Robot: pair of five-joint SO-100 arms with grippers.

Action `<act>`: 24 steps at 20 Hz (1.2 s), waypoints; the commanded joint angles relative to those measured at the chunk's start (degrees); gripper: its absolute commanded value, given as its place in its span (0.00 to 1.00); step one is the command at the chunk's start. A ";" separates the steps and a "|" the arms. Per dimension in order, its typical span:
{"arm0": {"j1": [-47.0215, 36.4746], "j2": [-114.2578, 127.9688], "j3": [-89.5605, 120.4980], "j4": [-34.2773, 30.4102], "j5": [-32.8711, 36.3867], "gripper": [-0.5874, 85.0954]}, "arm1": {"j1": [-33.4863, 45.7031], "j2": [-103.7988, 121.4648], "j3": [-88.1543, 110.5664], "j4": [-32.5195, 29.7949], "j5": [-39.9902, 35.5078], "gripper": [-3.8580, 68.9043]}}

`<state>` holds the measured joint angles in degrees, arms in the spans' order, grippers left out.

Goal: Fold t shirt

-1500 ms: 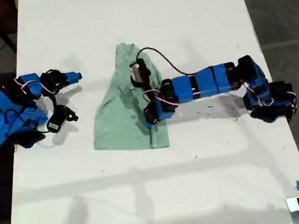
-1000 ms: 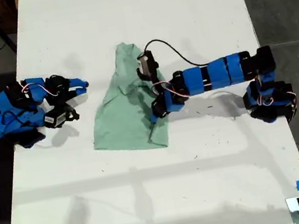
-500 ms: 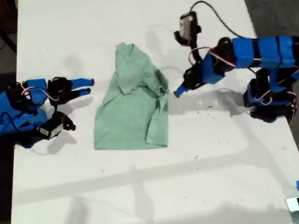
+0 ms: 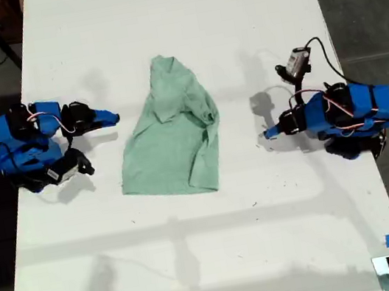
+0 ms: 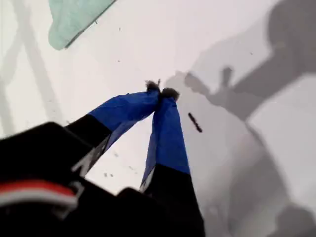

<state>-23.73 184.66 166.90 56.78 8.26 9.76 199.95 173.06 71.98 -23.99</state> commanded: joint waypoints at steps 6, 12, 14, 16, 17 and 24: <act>9.84 -68.38 -43.51 11.16 9.23 0.30 | 1.41 1.05 4.48 2.02 -1.23 0.07; 14.77 -74.71 -33.75 2.29 -0.44 0.29 | 2.29 1.05 4.66 2.72 -1.41 0.07; 15.38 -81.39 -36.30 0.09 -3.16 0.27 | 2.37 1.05 4.66 2.81 -1.14 0.07; 15.64 -87.28 -40.43 0.26 -9.93 0.00 | 2.55 1.05 4.66 2.90 -1.14 0.07; 16.00 -88.42 -42.28 0.44 -12.30 0.00 | 2.81 1.05 4.75 2.99 -1.14 0.07; 19.95 -87.98 -69.96 33.05 -28.30 0.00 | 3.25 1.05 4.92 3.16 -1.05 0.07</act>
<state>-5.62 95.98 106.52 84.81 -18.72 12.22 200.21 174.73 74.62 -24.52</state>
